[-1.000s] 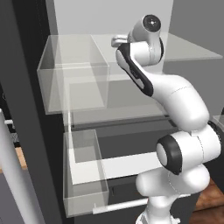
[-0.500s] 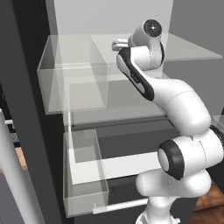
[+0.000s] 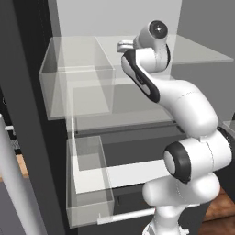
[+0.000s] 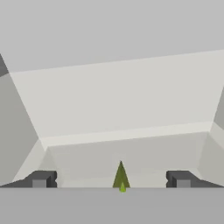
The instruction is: There is a bowl on the dining counter. Grab a lemon wedge from the fridge and place it in the bowl. Then get the liquor bottle and glass cup from the cabinet and place them next to the bowl.
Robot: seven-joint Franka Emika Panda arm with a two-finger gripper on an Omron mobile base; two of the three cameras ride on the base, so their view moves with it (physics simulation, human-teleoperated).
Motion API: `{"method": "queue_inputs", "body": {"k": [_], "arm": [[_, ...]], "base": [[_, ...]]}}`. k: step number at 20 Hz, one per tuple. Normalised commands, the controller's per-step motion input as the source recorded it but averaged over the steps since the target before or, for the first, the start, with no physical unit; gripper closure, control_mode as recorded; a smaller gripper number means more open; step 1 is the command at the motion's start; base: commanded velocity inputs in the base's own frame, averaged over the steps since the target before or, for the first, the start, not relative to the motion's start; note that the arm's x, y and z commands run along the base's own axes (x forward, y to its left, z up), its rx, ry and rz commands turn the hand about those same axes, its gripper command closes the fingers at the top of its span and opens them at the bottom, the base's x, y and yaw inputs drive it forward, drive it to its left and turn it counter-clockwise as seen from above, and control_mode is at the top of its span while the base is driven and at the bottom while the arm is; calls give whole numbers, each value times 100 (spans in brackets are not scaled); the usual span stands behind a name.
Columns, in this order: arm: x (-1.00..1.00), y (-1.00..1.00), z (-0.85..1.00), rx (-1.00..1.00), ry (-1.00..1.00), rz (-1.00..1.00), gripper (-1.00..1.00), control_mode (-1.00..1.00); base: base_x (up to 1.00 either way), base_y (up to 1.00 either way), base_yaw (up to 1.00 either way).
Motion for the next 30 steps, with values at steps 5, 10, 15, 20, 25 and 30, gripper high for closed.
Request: {"method": "queue_inputs", "body": {"k": [5,10,15,20,25,30], "arm": [[13,0,-16,0,0,0,-100,-100],[-1,0,-28,0,2,0,100,-100],[-9,0,-22,0,4,0,100,-100],[-7,0,-8,0,1,0,100,-100],[-29,0,0,0,0,0,100,-100],[-78,3,43,3,-10,0,100,-100]], "base": [[0,0,0],[0,0,0],[0,0,0],[0,0,0],[0,0,0],[0,0,0]]}}
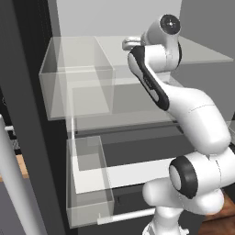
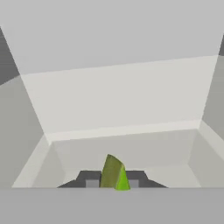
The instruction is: There is a bowl on the dining counter. Grab a lemon wedge from the fridge and place it in the bowl. Then get the liquor bottle and glass cup from the cabinet and place them next to the bowl.
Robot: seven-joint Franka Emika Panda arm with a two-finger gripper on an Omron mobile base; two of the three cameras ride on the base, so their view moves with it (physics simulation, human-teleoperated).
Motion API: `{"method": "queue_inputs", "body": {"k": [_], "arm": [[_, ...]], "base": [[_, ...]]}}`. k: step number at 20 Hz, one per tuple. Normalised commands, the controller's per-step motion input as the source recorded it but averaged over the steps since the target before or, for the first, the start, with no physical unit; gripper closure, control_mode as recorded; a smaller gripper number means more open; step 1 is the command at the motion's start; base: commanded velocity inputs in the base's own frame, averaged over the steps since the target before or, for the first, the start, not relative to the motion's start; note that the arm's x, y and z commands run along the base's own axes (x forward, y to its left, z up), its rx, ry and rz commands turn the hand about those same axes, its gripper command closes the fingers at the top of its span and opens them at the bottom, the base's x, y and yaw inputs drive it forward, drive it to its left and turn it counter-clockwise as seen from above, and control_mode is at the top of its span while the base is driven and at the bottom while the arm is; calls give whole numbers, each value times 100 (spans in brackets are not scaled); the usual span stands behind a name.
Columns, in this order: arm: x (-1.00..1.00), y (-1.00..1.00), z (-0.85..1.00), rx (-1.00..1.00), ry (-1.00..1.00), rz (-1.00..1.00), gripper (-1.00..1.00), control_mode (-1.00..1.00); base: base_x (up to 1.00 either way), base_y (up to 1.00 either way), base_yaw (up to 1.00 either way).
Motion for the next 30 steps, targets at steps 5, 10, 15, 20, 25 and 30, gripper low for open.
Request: {"method": "queue_inputs", "body": {"k": [5,10,15,20,25,30], "arm": [[-100,2,73,7,-12,0,100,-100],[-100,0,47,3,-1,-3,100,-100],[-100,0,5,0,13,-5,100,-100],[-100,0,-22,0,18,-4,100,-100],[-100,-4,-74,0,6,0,100,-100],[-97,-4,-80,0,-6,0,100,-100]], "base": [[0,0,0],[0,0,0],[0,0,0],[0,0,0],[0,0,0],[0,0,0]]}}
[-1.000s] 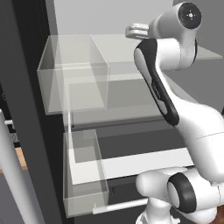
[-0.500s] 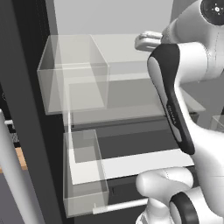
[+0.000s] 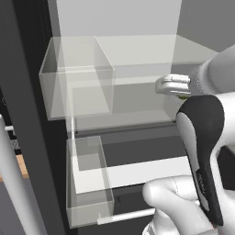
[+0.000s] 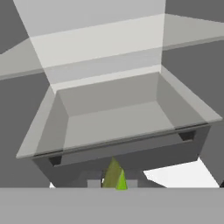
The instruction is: There is a bowl on the dining counter. Grab a lemon wedge from the fridge and place it in the bowl. Then get the liquor bottle and glass cup from the cabinet and place them next to the bowl.
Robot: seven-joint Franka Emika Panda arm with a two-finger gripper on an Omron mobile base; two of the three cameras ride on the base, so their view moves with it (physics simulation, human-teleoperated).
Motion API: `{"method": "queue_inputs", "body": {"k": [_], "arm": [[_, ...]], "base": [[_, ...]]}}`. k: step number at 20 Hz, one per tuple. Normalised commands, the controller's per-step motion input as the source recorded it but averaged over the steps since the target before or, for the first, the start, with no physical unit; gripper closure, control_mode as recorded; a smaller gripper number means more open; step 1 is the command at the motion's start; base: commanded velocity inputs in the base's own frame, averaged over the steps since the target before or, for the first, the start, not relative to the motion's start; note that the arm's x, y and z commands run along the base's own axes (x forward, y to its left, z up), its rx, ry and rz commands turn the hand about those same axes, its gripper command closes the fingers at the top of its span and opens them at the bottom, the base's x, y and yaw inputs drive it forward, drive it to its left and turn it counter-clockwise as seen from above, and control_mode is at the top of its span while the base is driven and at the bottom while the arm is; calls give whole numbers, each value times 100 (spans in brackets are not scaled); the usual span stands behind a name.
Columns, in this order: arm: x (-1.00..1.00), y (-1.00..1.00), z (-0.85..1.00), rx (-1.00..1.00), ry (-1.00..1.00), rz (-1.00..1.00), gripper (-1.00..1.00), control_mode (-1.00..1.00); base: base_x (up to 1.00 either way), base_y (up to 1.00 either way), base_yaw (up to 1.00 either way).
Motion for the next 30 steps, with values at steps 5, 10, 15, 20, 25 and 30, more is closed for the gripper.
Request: {"method": "queue_inputs", "body": {"k": [5,10,15,20,25,30], "arm": [[-54,0,-60,0,-11,0,100,-100],[-2,0,-23,0,-9,0,100,-100],[0,0,-3,0,-1,0,100,-100],[-3,0,0,0,0,0,100,100],[0,0,0,0,0,0,100,100],[0,0,0,0,0,0,100,100]], "base": [[0,0,0],[0,0,0],[0,0,0],[-15,0,0],[-87,0,0],[-100,0,0]]}}
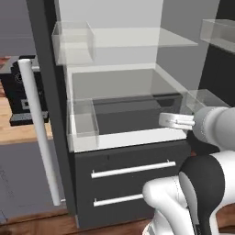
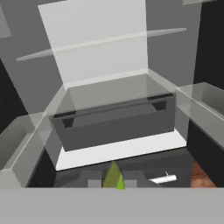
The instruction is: There is a bowl on the dining counter. Grab a lemon wedge from the fridge and place it in the bowl. Then get the liquor bottle and glass cup from the cabinet and place them next to the bowl.
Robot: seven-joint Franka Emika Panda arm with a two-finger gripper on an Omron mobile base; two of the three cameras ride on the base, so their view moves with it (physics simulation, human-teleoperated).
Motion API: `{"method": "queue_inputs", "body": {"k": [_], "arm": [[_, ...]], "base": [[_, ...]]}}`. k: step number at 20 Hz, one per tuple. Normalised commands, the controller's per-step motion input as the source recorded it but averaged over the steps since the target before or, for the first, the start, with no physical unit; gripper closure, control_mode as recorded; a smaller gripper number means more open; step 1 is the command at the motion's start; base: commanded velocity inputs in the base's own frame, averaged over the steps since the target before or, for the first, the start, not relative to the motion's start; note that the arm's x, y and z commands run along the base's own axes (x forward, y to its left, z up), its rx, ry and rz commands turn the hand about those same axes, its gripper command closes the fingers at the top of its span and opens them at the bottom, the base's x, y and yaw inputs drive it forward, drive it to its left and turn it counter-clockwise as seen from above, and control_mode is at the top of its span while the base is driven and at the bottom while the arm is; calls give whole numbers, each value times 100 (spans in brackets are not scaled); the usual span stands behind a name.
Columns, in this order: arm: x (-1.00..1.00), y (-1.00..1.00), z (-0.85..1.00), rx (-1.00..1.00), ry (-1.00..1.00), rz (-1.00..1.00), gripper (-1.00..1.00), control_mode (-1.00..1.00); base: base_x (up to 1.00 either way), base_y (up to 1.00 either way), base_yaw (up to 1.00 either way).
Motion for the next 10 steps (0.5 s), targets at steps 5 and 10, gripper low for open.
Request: {"method": "queue_inputs", "body": {"k": [5,10], "arm": [[0,0,0,0,0,0,100,100],[0,0,0,0,0,0,100,100]], "base": [[-100,0,0],[-100,0,0]]}}
